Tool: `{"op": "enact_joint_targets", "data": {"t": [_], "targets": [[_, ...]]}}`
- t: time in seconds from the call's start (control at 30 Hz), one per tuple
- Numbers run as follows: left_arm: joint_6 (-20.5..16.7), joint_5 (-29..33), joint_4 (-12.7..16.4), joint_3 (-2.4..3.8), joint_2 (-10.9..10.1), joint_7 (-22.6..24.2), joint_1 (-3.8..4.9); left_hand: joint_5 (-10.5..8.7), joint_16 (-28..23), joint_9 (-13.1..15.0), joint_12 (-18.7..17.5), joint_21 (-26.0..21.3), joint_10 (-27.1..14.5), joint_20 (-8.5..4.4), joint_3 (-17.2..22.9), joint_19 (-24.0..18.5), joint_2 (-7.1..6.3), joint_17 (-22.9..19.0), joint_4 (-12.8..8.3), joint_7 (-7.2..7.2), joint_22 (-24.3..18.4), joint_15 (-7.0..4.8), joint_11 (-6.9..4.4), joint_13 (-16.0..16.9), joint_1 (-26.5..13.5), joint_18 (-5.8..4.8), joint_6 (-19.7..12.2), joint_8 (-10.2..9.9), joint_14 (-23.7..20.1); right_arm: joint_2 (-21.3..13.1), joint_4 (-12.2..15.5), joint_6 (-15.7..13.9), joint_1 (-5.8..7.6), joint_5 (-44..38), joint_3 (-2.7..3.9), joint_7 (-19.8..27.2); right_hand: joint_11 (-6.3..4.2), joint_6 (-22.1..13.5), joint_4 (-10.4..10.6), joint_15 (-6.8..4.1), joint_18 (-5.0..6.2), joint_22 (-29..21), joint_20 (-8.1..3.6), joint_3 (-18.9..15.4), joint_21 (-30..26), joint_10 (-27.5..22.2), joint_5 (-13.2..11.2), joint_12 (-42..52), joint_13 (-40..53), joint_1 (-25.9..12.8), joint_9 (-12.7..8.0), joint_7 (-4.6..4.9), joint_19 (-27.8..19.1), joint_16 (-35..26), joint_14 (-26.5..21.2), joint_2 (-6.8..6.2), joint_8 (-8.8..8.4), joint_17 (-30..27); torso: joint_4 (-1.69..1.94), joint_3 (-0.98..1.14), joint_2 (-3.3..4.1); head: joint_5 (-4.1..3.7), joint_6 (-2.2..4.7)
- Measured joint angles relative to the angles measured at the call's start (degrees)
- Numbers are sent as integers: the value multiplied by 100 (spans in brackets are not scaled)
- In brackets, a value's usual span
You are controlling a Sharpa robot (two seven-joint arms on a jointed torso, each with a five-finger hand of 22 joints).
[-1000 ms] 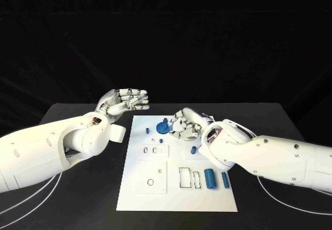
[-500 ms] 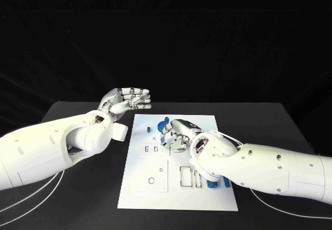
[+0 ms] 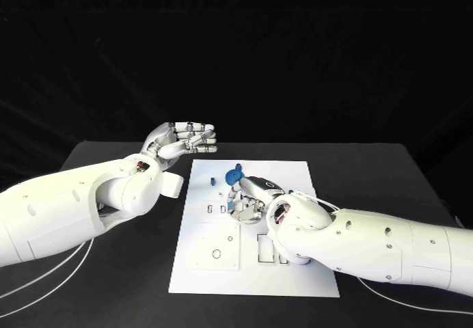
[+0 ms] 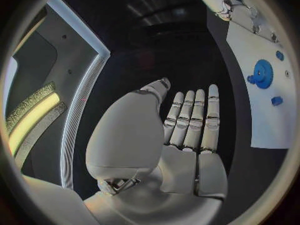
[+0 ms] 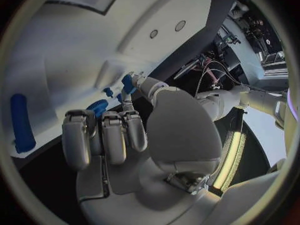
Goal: Assemble the parts on the task board
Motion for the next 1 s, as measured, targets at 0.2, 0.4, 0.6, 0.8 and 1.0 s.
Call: {"op": "enact_joint_targets", "data": {"t": [0.2,0.4,0.6,0.8,1.0], "targets": [[1,-5,0,0,-2,-5,0,0,0,0,0,0,0,0,0,0,0,0,0,0,0,0,0,0,0,0,0,0,0,46,-48,35,-48,-68,-7,-14,0,8,0,0,0,4,0,0,-10,0,-7,0,0,-38,0,-9,0,0,0,-39,34,-1,-1,1,0,20,-24],[2,-8,-1,0,-3,-10,0,0,0,0,0,0,0,0,0,0,0,5,0,0,0,0,0,0,0,0,0,0,0,64,-80,39,-61,-131,-5,-14,0,9,0,0,0,5,0,0,-19,0,-7,-28,0,-62,3,-10,0,0,0,-62,34,-1,3,-3,-2,29,-38],[3,-10,-3,0,-7,-14,0,0,0,-1,0,0,0,0,1,0,0,5,-1,0,0,0,0,0,0,0,0,0,0,66,-101,36,-66,-170,-4,-8,-9,-61,0,0,0,4,1,0,-49,-55,-7,-79,-1,-136,118,2,0,0,0,-136,58,-1,3,-6,-4,34,-45],[6,-12,-8,0,-7,-18,0,0,0,-1,0,0,0,0,16,0,0,5,-16,0,0,0,0,0,0,0,0,0,0,74,-110,36,-69,-190,-7,1,-9,-78,0,0,0,4,0,0,-67,-55,-7,-79,-1,-165,95,18,0,0,0,-166,66,-2,-1,-5,-4,46,-47],[11,-14,-12,0,-7,-21,0,0,0,-2,0,0,0,0,16,0,0,10,-16,0,0,0,0,0,0,0,0,0,0,95,-132,41,-71,-196,-9,7,31,-163,0,0,0,3,1,0,-97,-156,-5,-178,-1,-189,81,43,0,0,0,-190,36,-2,-3,-4,-5,47,-47]]}}
